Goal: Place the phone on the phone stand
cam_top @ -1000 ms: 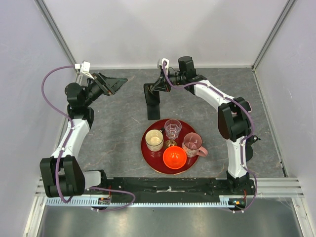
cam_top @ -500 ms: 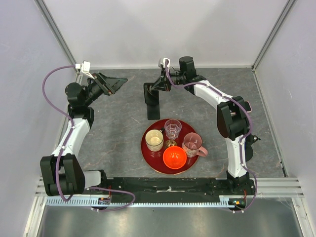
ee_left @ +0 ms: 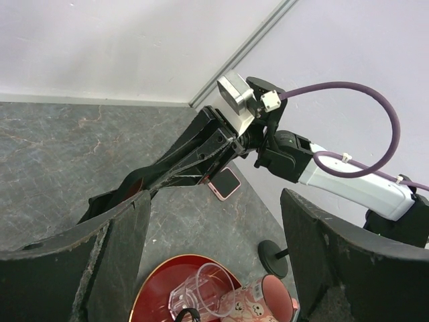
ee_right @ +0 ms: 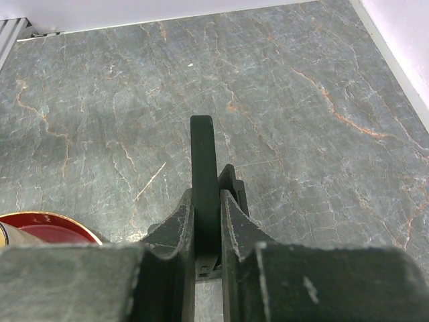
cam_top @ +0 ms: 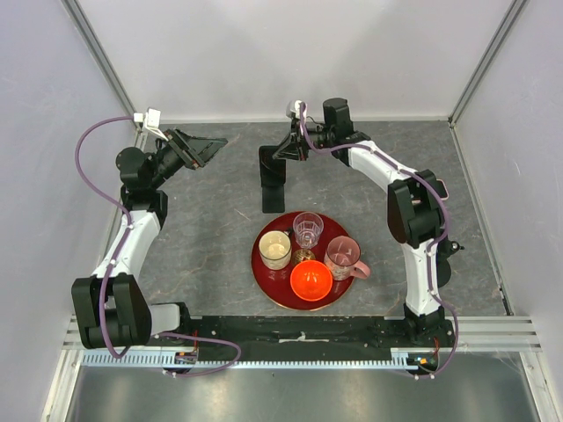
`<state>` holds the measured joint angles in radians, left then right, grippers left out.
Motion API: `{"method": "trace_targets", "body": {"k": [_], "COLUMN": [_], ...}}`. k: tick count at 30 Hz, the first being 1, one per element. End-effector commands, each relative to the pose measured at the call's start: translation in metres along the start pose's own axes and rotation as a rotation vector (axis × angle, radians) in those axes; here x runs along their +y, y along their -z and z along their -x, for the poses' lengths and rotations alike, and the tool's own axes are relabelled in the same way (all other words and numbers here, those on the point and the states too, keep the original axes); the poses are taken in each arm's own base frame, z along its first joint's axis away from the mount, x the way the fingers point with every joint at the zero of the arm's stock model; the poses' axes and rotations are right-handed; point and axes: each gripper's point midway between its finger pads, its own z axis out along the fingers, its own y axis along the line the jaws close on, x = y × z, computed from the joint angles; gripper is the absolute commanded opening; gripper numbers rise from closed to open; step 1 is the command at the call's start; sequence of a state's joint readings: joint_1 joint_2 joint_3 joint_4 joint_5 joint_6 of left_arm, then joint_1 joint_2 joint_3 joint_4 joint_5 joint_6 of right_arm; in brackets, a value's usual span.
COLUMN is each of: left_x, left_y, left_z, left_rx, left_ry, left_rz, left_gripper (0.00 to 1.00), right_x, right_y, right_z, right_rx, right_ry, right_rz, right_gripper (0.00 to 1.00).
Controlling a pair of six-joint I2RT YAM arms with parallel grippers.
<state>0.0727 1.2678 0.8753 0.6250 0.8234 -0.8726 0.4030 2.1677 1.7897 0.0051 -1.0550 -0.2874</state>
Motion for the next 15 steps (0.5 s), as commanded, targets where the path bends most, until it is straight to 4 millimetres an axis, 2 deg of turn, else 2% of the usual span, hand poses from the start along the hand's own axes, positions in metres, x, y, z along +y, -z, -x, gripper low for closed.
{"method": "trace_targets", "body": {"k": [1, 4, 9, 15], "left_x": [-0.007, -0.008, -0.01, -0.011], "left_y": [0.0, 0.0, 0.0, 0.001], "left_z": [0.0, 0.001, 0.001, 0.002], "left_rx": [0.007, 0.006, 0.006, 0.004], "left_ry": [-0.001, -0.001, -0.001, 0.001], "left_rz": [-0.04, -0.045, -0.048, -0.055], "left_gripper": [0.84, 0.84, 0.84, 0.84], "right_x": [-0.004, -0.002, -0.009, -0.011], "right_y": [0.0, -0.003, -0.007, -0.007], "right_z": [0.024, 0.018, 0.009, 0.009], "right_rx": [-0.05, -0.047, -0.036, -0.021], "right_ry": [0.113, 0.093, 0.075, 0.079], "right_rz": [0.056, 0.086, 0.077, 0.046], "right_gripper": [0.0, 0.0, 0.0, 0.0]}}
